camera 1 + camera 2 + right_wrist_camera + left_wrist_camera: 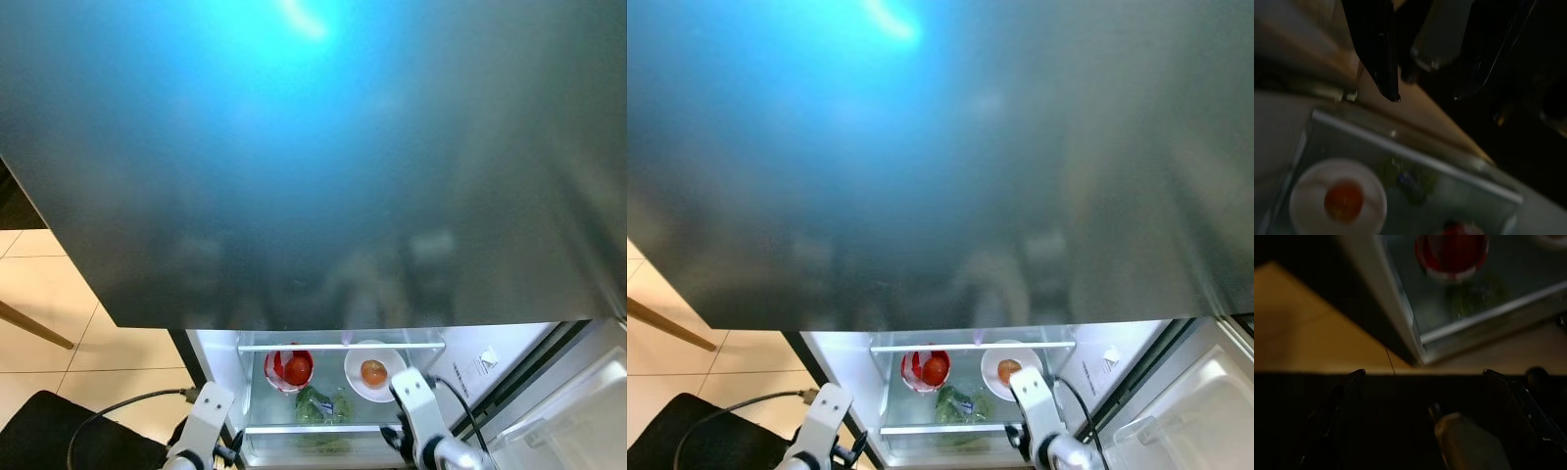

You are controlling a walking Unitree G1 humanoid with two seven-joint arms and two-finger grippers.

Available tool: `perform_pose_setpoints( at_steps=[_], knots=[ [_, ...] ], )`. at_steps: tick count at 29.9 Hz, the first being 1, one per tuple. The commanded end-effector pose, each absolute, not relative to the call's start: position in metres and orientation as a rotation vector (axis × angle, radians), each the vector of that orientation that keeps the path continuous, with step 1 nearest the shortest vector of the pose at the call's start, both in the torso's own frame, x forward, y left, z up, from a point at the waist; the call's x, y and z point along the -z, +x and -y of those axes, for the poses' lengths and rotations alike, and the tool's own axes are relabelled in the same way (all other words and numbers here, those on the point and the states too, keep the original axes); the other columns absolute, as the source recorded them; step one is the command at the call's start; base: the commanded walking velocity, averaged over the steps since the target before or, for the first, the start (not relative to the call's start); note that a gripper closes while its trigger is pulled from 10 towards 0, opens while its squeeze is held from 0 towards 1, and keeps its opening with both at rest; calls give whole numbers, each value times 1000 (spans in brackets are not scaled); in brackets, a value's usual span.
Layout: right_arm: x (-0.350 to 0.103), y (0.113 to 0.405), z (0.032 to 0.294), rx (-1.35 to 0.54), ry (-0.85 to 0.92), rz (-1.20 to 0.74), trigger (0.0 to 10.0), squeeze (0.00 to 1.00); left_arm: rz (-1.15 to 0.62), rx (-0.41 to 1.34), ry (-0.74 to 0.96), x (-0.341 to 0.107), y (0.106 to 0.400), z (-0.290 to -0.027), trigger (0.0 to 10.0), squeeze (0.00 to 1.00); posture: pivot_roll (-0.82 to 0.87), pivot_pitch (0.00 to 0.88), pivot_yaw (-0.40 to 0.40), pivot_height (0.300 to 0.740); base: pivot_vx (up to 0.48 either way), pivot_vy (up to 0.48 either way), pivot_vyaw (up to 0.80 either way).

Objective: Restocking fridge

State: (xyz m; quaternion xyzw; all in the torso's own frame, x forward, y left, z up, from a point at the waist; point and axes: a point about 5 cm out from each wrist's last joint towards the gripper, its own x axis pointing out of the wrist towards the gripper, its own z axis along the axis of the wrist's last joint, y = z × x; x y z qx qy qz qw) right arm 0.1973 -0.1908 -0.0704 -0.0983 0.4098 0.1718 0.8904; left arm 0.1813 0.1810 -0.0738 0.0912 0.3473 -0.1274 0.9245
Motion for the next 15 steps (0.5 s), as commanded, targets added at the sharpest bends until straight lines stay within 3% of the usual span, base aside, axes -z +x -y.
perform_pose_setpoints(
  at_steps=[1, 15],
  knots=[
    [78, 184, 198, -314, -226, -914, 10000, 0, -806, 224, 158, 83, 165, -193, 10000, 0, 113, 33, -6, 740, 0, 0, 0],
    [94, 150, 205, -201, -172, -1059, 10000, 0, -1033, 76, 21, 102, 124, -201, 10000, 0, 100, 11, -16, 740, 0, 0, 0]
  ],
)
